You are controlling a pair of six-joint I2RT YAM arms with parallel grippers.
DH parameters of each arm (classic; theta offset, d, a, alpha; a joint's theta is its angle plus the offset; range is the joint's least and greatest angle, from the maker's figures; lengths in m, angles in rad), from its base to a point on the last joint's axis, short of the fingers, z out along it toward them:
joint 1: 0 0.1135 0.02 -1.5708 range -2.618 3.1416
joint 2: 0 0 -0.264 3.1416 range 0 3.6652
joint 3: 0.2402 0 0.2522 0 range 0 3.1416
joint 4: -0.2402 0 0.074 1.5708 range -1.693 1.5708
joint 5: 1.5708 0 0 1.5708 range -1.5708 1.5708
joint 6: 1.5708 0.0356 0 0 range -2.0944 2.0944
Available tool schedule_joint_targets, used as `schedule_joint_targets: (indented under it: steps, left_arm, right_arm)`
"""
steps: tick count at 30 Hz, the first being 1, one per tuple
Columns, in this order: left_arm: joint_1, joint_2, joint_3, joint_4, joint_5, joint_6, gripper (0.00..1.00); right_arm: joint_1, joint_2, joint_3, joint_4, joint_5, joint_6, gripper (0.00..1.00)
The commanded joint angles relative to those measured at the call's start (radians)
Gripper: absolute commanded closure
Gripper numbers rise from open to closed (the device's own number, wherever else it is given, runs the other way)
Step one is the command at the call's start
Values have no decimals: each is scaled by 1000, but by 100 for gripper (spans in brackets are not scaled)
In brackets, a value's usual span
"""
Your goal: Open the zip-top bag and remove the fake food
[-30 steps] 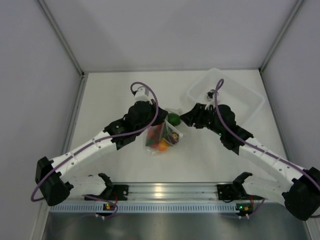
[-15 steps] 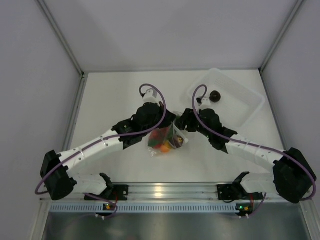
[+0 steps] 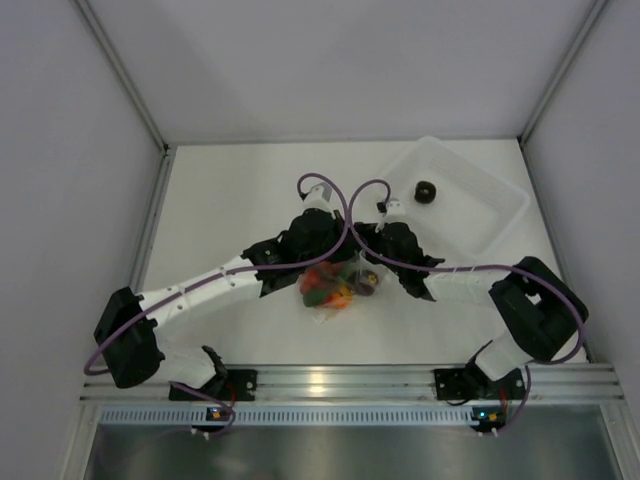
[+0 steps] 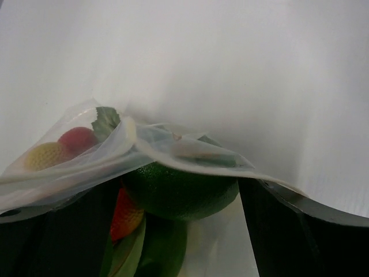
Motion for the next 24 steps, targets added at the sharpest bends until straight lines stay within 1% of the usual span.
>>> schedule_joint_targets:
  steps: [1,3,5,6,7,10,12,13,15,16,18,19,21,24]
  left_arm:
    - [-20,-14,45,97,68,-13,100]
    - [-20,-18,46,95,77,-13,100]
    - [-19,-17,46,95,87,-10,100]
    - [-19,-20,46,95,95,-7,100]
    - [-20,-21,42,97,98,-5,100]
    - [-20,-34,28,95,95,-3,100]
    - [-20,-43,19,95,86,-2,100]
    - [-20,-49,10,97,71,3,100]
    - [-19,-60,0,95,57,7,100]
    - [-20,-67,-3,94,49,7,100]
    - [-19,-75,-12,95,43,10,100]
    - [-19,-83,-13,94,40,12,100]
    - [-19,-92,-24,95,19,20,100]
    - [-17,-116,-46,95,-29,24,100]
  right_arm:
    - [16,75,47,118,-19,-40,15]
    - [13,95,40,149,-30,-38,14]
    - [4,110,31,188,-83,-32,13]
    - [-2,124,30,222,-127,-26,9]
    - [-14,129,33,221,-132,-20,7]
    - [-25,146,45,216,-134,-15,7]
    - [-28,160,75,184,-134,-15,7]
    - [-28,181,91,131,-133,-12,7]
    - [-27,219,129,80,-125,8,7]
    - [-28,232,138,48,-113,15,8]
    - [-30,253,145,35,-102,47,11]
    - [-31,259,139,46,-94,58,17]
    - [-36,244,110,76,-99,67,23]
    - [-36,206,94,95,-103,54,34]
